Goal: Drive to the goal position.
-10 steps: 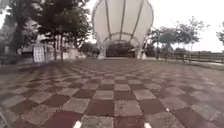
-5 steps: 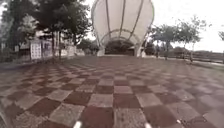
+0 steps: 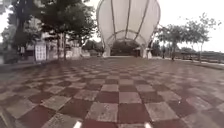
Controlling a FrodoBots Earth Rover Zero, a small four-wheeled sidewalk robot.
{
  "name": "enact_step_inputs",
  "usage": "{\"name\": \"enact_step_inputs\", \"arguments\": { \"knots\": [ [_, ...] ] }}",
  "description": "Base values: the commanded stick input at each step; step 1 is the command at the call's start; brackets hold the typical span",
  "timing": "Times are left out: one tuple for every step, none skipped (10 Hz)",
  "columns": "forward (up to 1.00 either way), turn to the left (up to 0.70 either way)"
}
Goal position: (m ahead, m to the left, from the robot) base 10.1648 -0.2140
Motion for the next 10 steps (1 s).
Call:
{"name": "enact_step_inputs", "arguments": {
  "knots": [
    [0.5, 0.0],
    [0.5, 0.0],
    [0.5, 0.0],
    [0.5, 0.0],
    [0.5, 0.0],
    [0.5, 0.01],
    [0.5, 0.03],
    [0.5, 0.04],
    [0.5, 0.04],
    [0.5, 0.02]
  ]
}}
